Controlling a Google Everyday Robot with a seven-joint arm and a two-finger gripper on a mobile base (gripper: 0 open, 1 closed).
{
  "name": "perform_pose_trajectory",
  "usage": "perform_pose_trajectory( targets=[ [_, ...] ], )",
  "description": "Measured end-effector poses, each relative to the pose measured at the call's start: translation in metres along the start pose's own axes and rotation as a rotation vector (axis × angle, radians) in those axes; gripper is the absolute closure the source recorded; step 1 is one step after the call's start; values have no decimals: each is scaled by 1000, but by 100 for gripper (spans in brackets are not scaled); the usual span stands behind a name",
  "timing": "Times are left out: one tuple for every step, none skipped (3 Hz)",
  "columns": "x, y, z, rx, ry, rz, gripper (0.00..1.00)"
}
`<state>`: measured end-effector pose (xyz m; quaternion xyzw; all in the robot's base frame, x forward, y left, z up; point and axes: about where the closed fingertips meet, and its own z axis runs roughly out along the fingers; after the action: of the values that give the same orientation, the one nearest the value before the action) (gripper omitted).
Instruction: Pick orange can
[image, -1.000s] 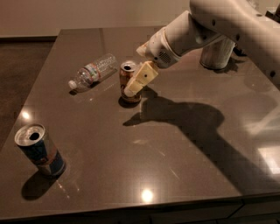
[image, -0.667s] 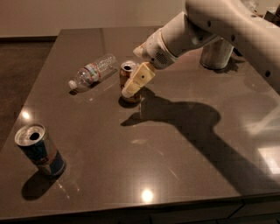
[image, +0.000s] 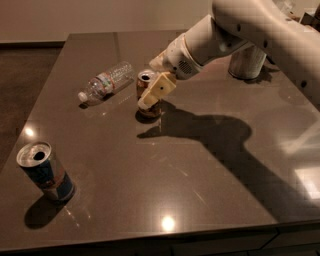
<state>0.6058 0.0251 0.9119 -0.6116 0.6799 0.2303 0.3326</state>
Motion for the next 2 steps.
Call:
perform_pose_trajectory(
  targets=[
    [1, 0, -1, -12, -9, -1, 40],
    [-1, 1, -4, -28, -15, -4, 64]
  ],
)
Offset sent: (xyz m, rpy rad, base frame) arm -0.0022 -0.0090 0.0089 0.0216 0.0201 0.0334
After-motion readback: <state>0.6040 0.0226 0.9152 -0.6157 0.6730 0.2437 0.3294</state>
